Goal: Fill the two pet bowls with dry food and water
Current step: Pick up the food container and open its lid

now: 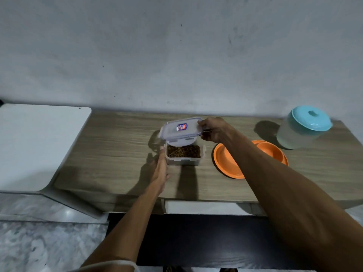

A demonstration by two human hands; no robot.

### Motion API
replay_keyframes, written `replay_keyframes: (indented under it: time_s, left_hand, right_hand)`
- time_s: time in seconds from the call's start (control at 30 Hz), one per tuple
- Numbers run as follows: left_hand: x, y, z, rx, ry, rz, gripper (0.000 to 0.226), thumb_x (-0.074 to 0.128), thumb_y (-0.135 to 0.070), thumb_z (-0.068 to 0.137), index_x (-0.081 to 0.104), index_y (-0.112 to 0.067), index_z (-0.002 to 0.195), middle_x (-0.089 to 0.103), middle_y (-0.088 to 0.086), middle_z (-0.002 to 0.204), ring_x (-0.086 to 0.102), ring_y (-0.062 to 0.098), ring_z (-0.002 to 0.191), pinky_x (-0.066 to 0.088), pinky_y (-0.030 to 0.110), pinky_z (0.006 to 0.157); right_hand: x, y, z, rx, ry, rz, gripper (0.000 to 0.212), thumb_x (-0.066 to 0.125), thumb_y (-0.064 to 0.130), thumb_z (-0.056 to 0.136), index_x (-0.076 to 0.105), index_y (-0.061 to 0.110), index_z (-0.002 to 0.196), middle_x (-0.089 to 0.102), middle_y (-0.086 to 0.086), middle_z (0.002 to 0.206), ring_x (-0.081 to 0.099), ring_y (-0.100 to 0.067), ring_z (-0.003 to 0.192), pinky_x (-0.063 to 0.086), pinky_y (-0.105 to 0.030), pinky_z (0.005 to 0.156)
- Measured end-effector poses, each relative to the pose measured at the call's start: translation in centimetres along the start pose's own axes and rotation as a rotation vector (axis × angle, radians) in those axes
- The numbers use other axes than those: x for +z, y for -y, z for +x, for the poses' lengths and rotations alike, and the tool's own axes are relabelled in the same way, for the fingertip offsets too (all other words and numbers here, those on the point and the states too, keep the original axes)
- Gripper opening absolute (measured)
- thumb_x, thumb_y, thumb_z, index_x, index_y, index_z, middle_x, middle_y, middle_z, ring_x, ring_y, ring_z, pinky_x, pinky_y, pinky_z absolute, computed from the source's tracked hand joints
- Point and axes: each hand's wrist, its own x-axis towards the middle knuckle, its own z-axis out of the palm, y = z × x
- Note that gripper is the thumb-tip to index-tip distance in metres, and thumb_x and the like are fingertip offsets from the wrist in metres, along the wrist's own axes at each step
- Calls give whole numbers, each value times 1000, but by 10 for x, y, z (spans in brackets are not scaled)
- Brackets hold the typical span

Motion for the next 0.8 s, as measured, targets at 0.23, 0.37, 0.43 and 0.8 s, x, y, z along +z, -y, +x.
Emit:
replay_keyframes:
  time_s: [0.23,0.37,0.43,0.8]
  left_hand:
    - [0,3,11,103,-38,104,43,60,-29,96,55,-18,137,58,-1,110,58,20,100,55,36,82]
    - [-2,9,22,109,-39,109,38,61,-32,95,62,-20,131,67,8,115,60,20,101,55,38,88]
    - [-3,11,25,112,-40,115,34,61,-33,95,65,-22,126,69,9,112,61,19,99,56,38,88]
    - [-3,13,21,134,-49,177,29,61,-40,93,69,-26,118,70,10,110,64,26,105,53,47,97]
  right_hand:
    - [4,14,61,-45,-142,51,21,53,-4,93,51,7,76,57,-13,72,56,-21,58,47,-22,39]
    - [9,-6,96,-51,-199,-9,22,57,0,92,51,10,74,55,-10,78,57,-23,70,46,-32,49]
    - [9,-15,108,-48,-236,-61,22,58,-1,91,52,8,72,57,-13,82,58,-27,80,47,-33,47]
    - [-3,-45,135,-123,-323,-557,30,60,23,85,71,6,107,68,-22,112,67,-40,102,58,-51,86]
